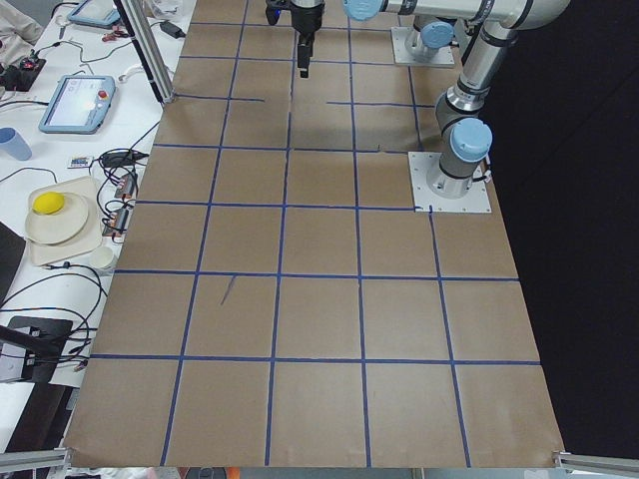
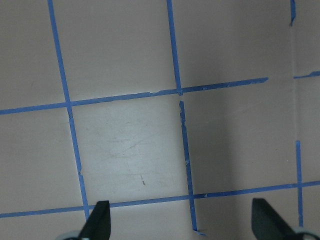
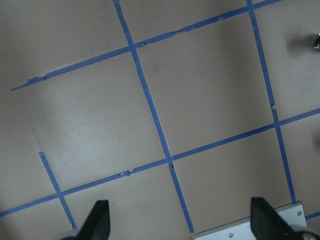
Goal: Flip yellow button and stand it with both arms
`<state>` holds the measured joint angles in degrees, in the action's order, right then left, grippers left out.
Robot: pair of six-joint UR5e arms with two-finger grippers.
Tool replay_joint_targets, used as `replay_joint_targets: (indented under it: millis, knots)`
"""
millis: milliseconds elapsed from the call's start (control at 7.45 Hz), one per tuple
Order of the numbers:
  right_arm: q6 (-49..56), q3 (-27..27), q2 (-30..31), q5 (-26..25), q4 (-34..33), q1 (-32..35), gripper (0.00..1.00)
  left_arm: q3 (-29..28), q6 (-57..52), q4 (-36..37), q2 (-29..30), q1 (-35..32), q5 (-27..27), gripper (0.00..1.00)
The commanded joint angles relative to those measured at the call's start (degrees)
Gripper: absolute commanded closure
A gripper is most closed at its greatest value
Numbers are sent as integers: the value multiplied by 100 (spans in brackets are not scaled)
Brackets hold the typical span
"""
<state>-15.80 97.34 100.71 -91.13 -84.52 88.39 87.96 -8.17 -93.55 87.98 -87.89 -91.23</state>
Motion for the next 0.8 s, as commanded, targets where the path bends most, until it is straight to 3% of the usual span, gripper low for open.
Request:
replay_joint_targets:
  millis: [0,671]
  knots:
    - [42,4,19,60,-3,-6,0,2,0,4,0,0,0,0]
    - [68,13,45,51,-47,-6,0,2,-9,4,-9,0,0,0]
